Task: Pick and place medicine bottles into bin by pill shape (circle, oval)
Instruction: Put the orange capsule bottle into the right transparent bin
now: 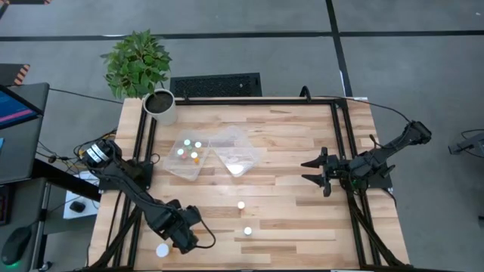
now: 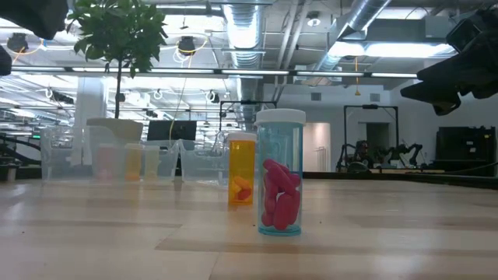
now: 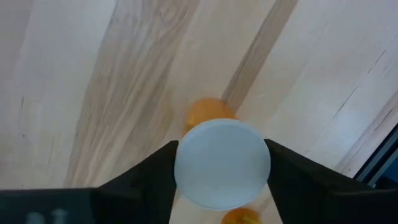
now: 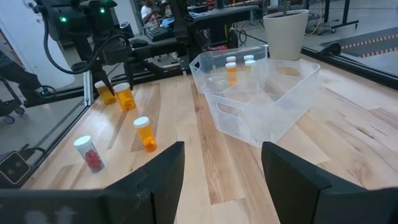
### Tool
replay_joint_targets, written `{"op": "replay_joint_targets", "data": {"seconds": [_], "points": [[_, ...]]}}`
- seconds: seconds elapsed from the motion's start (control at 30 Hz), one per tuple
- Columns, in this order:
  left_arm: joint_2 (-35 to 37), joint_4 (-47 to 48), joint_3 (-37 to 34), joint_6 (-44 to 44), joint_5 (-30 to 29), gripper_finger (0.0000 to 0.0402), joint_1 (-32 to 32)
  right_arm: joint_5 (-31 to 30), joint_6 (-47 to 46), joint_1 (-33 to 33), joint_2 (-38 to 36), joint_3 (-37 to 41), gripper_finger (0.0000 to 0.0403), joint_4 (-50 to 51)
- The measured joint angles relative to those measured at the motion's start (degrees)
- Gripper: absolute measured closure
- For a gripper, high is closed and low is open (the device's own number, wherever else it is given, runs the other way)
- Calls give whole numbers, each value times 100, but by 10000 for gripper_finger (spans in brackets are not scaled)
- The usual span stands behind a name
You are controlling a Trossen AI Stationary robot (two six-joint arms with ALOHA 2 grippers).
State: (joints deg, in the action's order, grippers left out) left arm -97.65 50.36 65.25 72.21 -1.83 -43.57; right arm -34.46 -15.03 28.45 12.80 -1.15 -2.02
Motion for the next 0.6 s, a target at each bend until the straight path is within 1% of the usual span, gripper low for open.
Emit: {"op": "replay_joint_targets", "data": {"seconds": [0.07, 0.17, 0.33, 0.43, 0.6], "points": [[2, 6, 0, -45, 0, 208, 20, 0, -2, 0, 0, 0, 177, 0], [2, 6, 0, -119, 2, 208, 77, 0, 0, 0, 0, 0, 177, 0], [2, 9, 0, -344, 31, 184, 253, 0, 0, 0, 0, 0, 177, 0], [2, 37, 0, -722, 194, 183, 456, 0, 0, 0, 0, 0, 177, 2], [23, 57, -2, -1573, 484, 204, 1024, 2, 0, 0, 0, 0, 177, 0]]}}
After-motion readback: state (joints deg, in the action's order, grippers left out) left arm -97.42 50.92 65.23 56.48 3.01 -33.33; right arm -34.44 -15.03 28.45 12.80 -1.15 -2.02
